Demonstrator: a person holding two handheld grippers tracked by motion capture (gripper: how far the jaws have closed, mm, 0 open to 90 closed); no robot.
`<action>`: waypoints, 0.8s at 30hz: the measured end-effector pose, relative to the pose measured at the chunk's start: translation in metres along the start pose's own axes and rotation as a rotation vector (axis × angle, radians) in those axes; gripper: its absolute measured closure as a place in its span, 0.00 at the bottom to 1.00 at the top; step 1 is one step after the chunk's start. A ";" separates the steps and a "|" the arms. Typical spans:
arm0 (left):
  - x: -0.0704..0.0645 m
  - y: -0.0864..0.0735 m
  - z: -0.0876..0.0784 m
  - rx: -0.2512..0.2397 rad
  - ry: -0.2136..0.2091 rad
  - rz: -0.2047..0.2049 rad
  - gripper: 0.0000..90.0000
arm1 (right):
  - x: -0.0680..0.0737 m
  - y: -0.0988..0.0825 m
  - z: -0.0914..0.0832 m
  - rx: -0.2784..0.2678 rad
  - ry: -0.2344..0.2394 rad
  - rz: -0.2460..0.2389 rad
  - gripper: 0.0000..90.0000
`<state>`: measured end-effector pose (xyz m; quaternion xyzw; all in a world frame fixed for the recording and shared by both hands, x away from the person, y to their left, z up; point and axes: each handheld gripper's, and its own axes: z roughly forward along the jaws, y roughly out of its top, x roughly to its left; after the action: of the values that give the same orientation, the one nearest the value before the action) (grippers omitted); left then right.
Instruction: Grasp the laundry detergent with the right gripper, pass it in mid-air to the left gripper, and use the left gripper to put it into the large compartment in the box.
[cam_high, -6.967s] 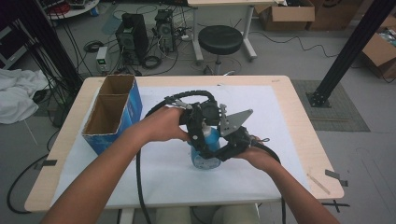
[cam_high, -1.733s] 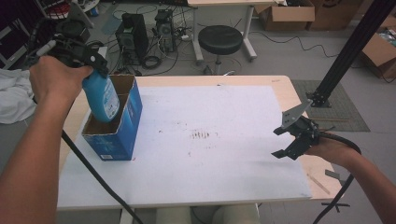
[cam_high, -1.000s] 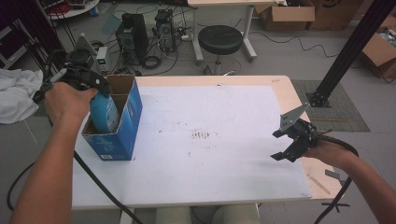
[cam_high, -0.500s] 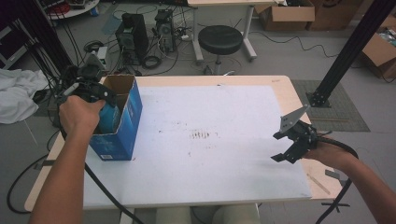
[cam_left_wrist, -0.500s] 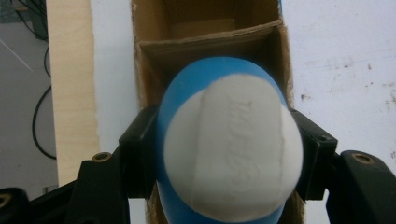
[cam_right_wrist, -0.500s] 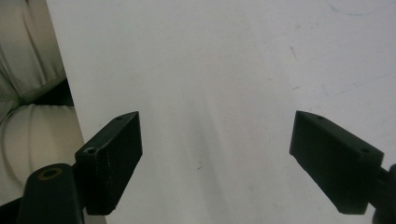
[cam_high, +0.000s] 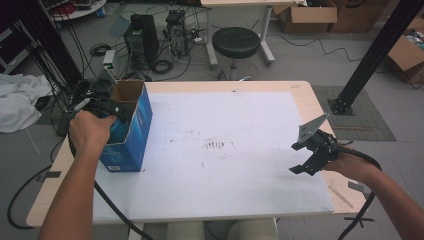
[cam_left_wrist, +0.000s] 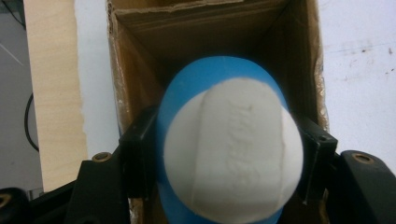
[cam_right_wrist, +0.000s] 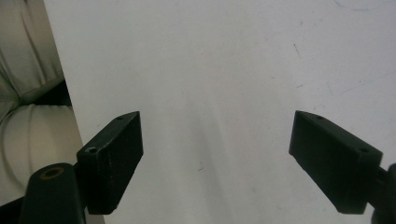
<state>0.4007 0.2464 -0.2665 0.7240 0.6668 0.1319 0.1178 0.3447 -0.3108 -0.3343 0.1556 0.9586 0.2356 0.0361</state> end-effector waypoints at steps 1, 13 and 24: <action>0.000 0.000 0.001 0.006 0.000 0.005 0.42 | 0.000 0.000 0.000 -0.001 0.001 -0.002 0.19; -0.001 -0.004 0.016 0.038 0.004 0.008 0.42 | -0.001 -0.002 0.002 0.005 0.003 0.005 0.19; -0.001 -0.004 0.016 0.054 -0.006 0.009 0.42 | 0.000 -0.001 0.005 0.008 0.006 0.001 0.19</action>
<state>0.4028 0.2462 -0.2833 0.7303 0.6665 0.1120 0.0994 0.3448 -0.3091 -0.3394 0.1553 0.9596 0.2324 0.0323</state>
